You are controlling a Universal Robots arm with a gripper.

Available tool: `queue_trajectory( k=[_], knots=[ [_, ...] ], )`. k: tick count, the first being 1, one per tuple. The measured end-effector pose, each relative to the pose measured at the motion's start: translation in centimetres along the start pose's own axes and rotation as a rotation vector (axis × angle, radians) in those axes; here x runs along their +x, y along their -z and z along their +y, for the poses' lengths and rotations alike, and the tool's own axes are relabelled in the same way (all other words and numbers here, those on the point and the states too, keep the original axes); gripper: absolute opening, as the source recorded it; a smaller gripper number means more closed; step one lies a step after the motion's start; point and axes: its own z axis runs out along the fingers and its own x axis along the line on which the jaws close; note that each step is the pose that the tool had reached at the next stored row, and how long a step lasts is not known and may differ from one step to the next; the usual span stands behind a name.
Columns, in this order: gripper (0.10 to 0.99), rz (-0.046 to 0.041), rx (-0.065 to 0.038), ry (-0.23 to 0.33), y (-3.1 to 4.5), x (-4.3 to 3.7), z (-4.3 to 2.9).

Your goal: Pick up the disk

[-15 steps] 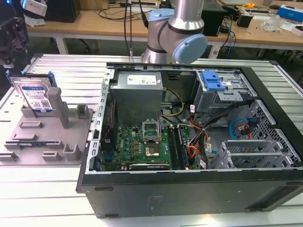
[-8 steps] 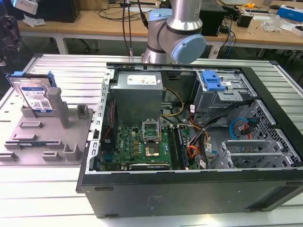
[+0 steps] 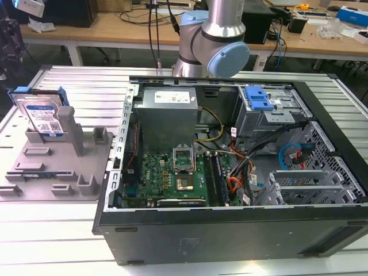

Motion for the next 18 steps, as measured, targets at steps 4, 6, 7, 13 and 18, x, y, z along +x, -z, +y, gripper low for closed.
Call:
queue_trajectory(
  k=[4, 6, 7, 13, 18],
  knots=[
    [0.541, 0.0000, 0.000, 0.000, -0.12, -0.03, -0.02],
    [0.541, -0.0001, 0.000, 0.000, -0.24, -0.04, -0.05],
    [0.541, -0.0001, 0.000, 0.000, -0.31, -0.07, -0.06],
    [0.541, 0.0000, 0.000, 0.000, -0.71, -0.36, -0.07],
    [0.541, 0.0000, 0.000, 0.000, -1.24, -0.42, -0.08]
  ],
)
